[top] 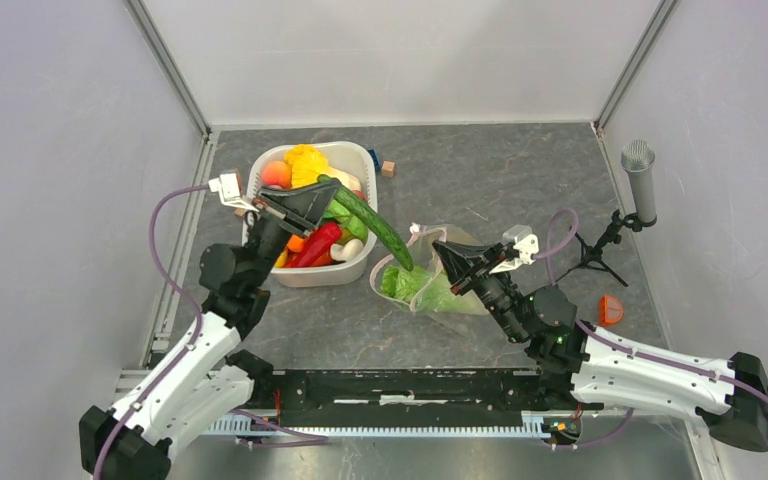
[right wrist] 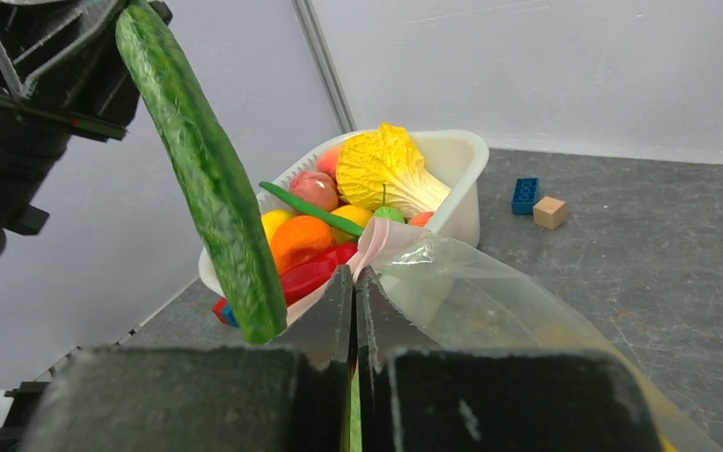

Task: Place the food in the zip-top bag and seal the zipper

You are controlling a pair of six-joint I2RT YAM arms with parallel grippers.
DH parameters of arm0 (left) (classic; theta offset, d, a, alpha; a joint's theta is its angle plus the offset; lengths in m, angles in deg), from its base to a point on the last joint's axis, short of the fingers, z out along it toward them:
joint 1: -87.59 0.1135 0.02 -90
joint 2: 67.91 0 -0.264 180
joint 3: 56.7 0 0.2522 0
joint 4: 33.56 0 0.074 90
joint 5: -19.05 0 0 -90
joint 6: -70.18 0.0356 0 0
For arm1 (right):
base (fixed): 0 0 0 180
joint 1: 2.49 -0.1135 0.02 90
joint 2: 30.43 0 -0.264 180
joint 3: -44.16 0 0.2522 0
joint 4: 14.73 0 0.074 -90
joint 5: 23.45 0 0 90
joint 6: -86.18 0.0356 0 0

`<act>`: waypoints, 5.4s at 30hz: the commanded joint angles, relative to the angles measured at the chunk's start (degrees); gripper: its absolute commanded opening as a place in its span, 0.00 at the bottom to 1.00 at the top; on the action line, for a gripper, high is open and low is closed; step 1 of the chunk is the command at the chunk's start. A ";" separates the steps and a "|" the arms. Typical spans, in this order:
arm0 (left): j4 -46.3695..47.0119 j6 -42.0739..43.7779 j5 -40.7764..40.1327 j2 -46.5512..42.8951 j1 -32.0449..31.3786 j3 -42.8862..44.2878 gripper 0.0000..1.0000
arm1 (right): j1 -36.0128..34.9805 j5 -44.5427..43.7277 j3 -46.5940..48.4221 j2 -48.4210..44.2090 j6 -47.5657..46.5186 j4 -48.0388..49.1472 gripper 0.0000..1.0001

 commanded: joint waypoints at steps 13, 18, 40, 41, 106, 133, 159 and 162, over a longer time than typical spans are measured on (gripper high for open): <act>9.44 15.65 -23.08 4.88 -19.72 -5.06 0.02 | 0.03 3.05 2.52 0.01 2.68 7.74 0.00; 8.63 18.38 -29.61 3.37 -21.81 -6.11 0.02 | 0.03 3.84 2.82 0.76 3.35 8.42 0.00; 5.91 27.30 -37.01 3.83 -27.04 -2.37 0.02 | -0.06 -6.48 3.61 7.82 24.36 15.72 0.00; 6.05 27.52 -37.19 3.97 -27.39 -2.42 0.02 | -0.06 -7.24 4.44 8.34 24.93 15.63 0.00; -63.23 31.34 -15.46 17.12 8.35 22.60 1.00 | -0.06 -2.62 6.25 -1.93 -7.38 -0.02 0.00; -52.84 16.62 -22.89 14.52 18.61 15.64 0.98 | -0.04 -2.37 6.06 -1.61 -6.50 1.03 0.00; -47.69 -1.82 -31.97 15.46 22.69 6.70 0.84 | -0.06 -2.08 6.19 -0.33 -5.55 2.77 0.00; -47.20 -3.96 -33.56 16.11 22.67 6.42 0.84 | -0.06 -2.02 6.10 0.03 -5.39 3.04 0.00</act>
